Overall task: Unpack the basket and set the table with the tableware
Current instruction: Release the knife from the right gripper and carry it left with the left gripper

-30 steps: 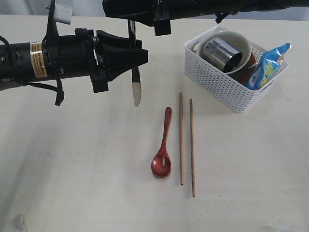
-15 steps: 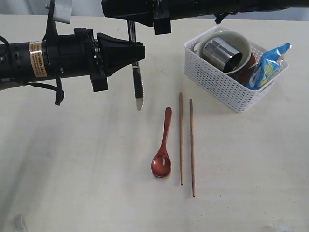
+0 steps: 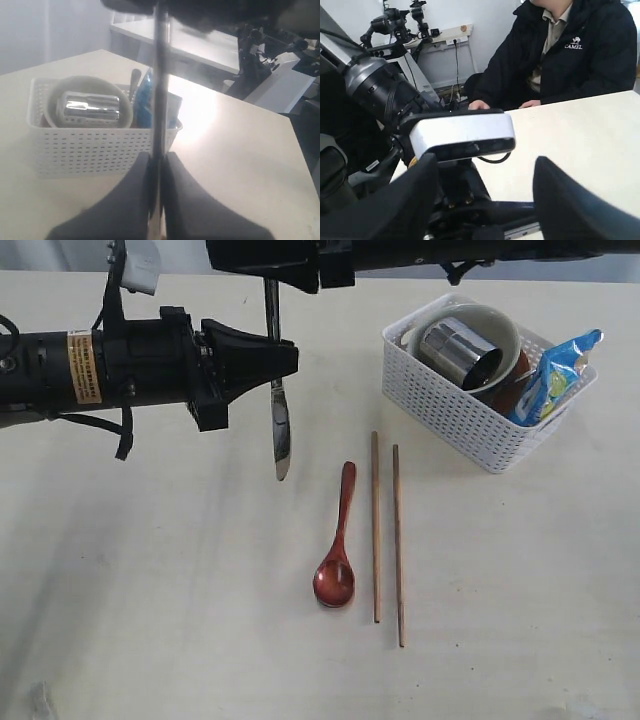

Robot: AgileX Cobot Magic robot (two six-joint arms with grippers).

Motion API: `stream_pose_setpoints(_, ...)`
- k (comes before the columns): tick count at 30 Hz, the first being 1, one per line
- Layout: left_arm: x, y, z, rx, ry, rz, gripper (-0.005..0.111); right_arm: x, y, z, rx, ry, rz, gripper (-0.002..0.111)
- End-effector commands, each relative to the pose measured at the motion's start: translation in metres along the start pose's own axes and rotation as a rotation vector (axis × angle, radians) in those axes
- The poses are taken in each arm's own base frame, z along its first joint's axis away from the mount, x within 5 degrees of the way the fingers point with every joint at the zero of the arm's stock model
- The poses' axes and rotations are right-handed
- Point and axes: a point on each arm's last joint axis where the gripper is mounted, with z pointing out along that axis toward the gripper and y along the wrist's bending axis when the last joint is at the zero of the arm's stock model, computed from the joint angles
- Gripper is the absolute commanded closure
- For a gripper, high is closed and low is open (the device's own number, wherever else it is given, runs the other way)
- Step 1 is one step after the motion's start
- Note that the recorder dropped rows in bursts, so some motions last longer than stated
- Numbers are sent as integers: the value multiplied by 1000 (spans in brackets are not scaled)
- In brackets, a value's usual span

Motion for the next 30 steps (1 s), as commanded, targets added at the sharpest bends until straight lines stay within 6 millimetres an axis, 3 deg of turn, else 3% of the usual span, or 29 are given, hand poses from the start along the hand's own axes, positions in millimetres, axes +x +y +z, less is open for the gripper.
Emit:
stream_pose_setpoints(1, 3, 7, -1, -99, 72, -62, 107, -18, -10, -44, 114, -59, 86, 54)
stream_pose_setpoints(5, 3, 13, -4, -185, 145, -99, 107, -21, -29, -95, 250, -108, 186, 54)
stream_pose_setpoints(9, -6, 25, 0, -254, 222, -197, 107, -21, -36, -120, 312, -137, 238, 54)
stream_pose_setpoints(14, -25, 30, -1, -180, 307, -298, 107, -22, -36, -120, 315, -157, 243, 54)
stream_pose_setpoints(18, -34, 33, -19, -65, 268, -398, 107, -23, -37, -120, 315, -161, 246, 54)
stream_pose_setpoints(23, -22, 39, -50, -43, 229, -514, 107, -23, -37, -120, 315, -161, 247, 54)
stream_pose_setpoints(30, -4, 39, -65, -85, 232, -592, 107, -23, -37, -120, 315, -162, 247, 54)
